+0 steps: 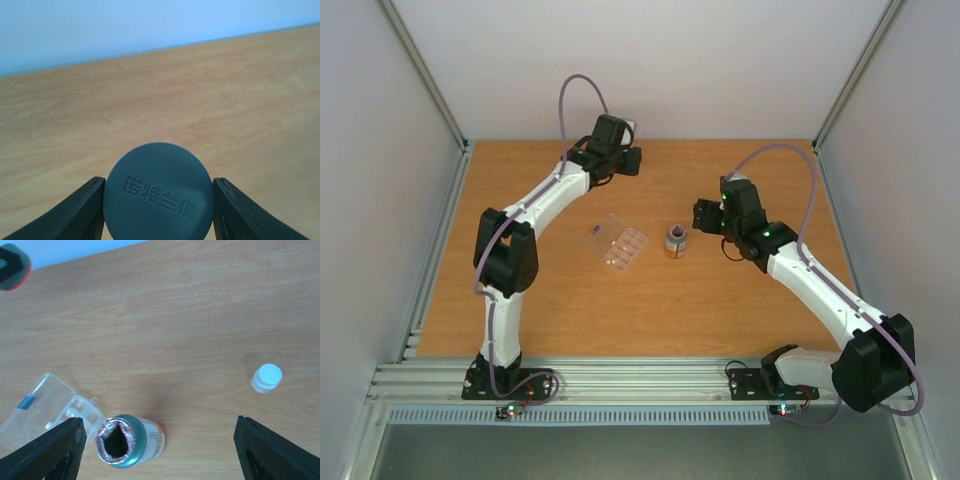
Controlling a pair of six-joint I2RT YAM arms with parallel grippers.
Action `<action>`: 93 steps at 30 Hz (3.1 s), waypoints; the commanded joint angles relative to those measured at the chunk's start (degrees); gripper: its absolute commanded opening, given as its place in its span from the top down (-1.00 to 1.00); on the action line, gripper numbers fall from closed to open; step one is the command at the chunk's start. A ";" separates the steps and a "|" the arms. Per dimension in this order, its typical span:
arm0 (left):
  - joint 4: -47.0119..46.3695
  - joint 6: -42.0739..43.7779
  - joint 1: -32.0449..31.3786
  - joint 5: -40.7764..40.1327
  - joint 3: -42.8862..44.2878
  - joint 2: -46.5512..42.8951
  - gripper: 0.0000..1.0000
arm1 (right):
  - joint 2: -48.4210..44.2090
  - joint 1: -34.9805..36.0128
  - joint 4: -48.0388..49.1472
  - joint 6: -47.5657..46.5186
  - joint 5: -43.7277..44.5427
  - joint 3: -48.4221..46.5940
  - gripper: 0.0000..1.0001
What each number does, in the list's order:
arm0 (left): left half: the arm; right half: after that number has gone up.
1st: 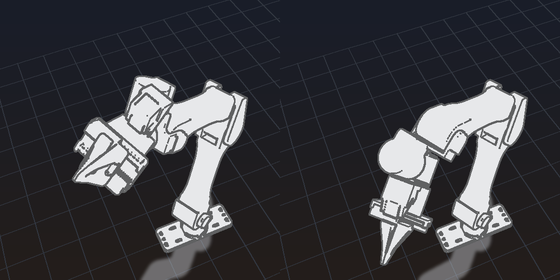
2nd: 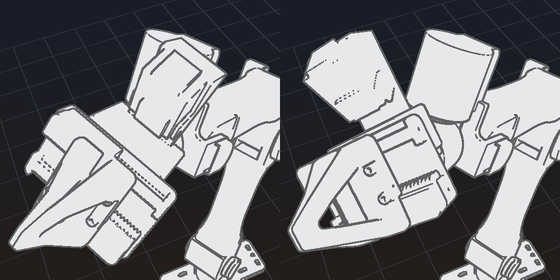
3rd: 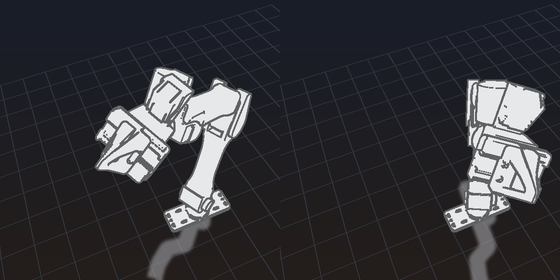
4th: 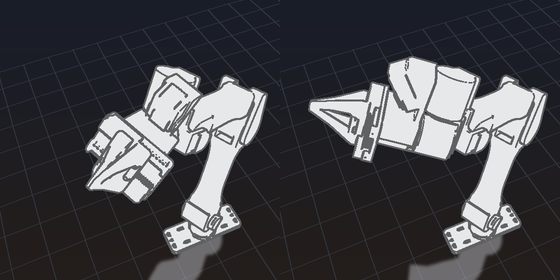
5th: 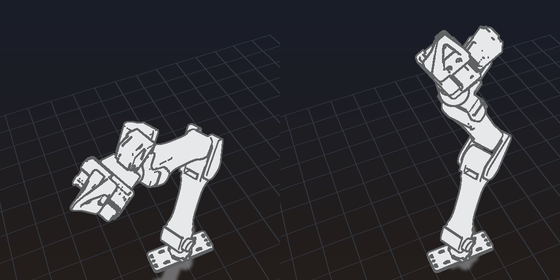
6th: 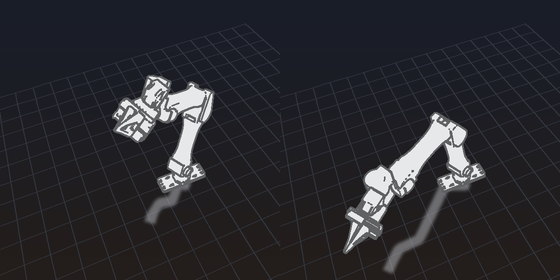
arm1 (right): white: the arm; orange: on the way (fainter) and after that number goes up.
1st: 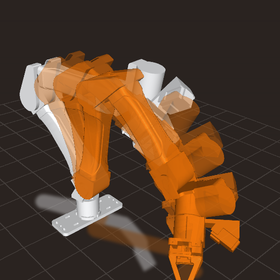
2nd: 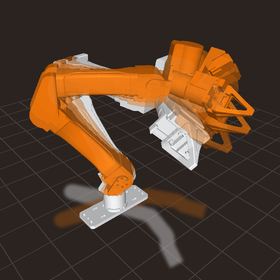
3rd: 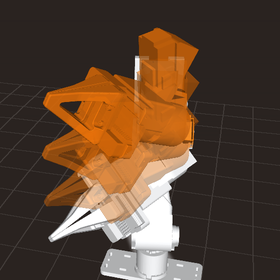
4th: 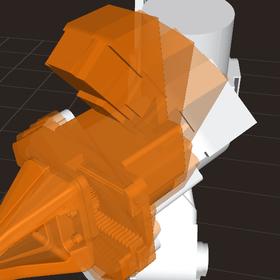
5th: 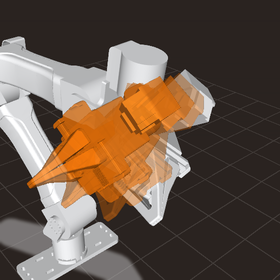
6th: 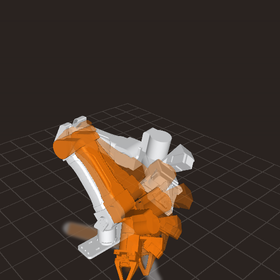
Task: Sort the pills into containers
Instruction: Pick up the lid of the pill bottle at the center of the board, then place the lid of the pill bottle on the pill bottle.
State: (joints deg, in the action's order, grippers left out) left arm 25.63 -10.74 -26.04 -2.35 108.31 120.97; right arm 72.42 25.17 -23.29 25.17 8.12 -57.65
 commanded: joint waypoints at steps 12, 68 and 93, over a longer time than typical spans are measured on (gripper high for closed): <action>3.51 7.77 -11.86 10.98 -7.19 -9.90 -0.07 | -7.86 -8.60 2.59 6.71 -1.58 12.02 -0.65; -0.26 8.46 -19.72 10.38 -20.63 -10.13 -0.04 | -10.81 -17.21 2.81 6.37 -7.50 15.89 -0.65; -1.41 8.19 -19.74 9.25 -21.36 -12.61 -0.04 | -11.10 -17.17 2.81 6.56 -7.50 16.19 -0.64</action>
State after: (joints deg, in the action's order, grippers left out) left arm 25.02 -2.33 -45.47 7.81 87.90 111.35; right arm 61.98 8.29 -20.99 31.51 0.75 -42.04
